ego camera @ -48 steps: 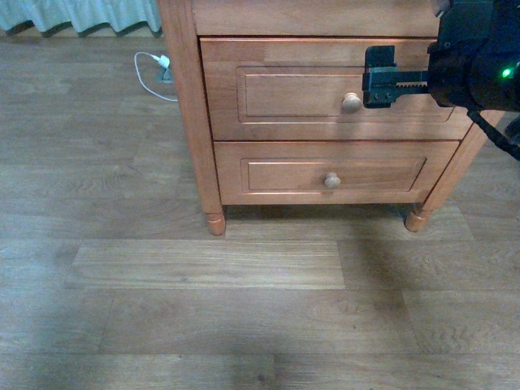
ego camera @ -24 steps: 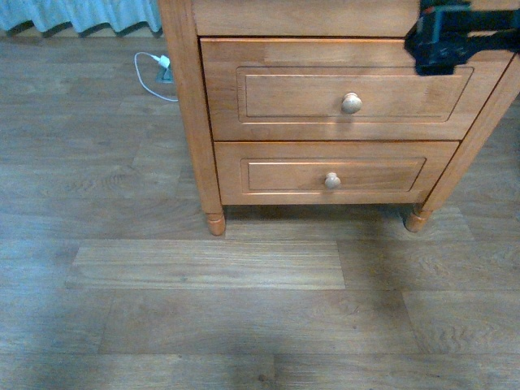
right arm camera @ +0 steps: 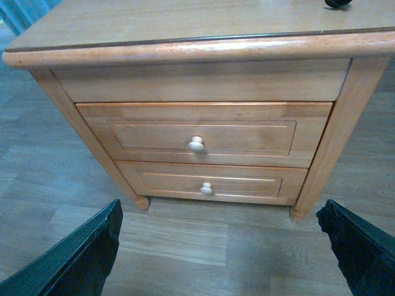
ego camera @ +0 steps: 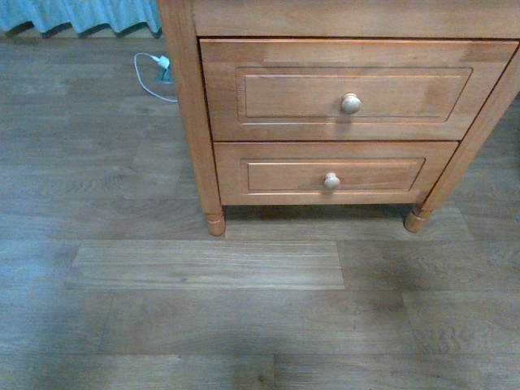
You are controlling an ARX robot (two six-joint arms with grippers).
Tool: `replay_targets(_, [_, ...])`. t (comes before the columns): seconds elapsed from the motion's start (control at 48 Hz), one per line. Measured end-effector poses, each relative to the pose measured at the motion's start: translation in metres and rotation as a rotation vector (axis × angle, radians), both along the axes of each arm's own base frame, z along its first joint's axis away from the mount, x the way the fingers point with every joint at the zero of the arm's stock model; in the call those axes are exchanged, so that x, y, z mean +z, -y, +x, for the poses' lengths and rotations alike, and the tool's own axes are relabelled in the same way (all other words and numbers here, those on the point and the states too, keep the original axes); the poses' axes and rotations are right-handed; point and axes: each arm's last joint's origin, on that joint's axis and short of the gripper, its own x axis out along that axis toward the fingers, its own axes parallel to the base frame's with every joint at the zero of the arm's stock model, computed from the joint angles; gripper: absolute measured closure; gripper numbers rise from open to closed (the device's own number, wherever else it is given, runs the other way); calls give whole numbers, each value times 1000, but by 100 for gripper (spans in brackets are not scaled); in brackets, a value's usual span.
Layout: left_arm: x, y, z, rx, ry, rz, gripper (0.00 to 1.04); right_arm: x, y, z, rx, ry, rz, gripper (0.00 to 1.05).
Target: Place pink marker in drawer with both arms
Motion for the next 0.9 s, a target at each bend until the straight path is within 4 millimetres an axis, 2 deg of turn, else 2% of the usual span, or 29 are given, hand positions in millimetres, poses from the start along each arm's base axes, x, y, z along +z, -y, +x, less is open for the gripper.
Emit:
replay_targets(0.146, [0, 0, 0, 0, 0, 0, 6, -2, 0, 0, -36, 39, -19, 11])
replay_targets(0.229, [0, 0, 0, 0, 0, 0, 6, -13, 5, -6, -190, 231, -70, 26])
replay_targets(0.313, [0, 0, 0, 0, 0, 0, 6, -20, 10, -15, -226, 318, -71, 39])
replay_targets(0.5, [0, 0, 0, 0, 0, 0, 6, -35, 18, -31, -224, 335, -83, 69])
replay_targets(0.542, [0, 0, 0, 0, 0, 0, 6, -41, 20, -35, -225, 333, -85, 80])
replay_targets(0.688, [0, 0, 0, 0, 0, 0, 6, -49, 28, -45, -204, 334, -85, 104])
replay_targets(0.897, [0, 0, 0, 0, 0, 0, 6, -60, 34, -58, -228, 333, -90, 103])
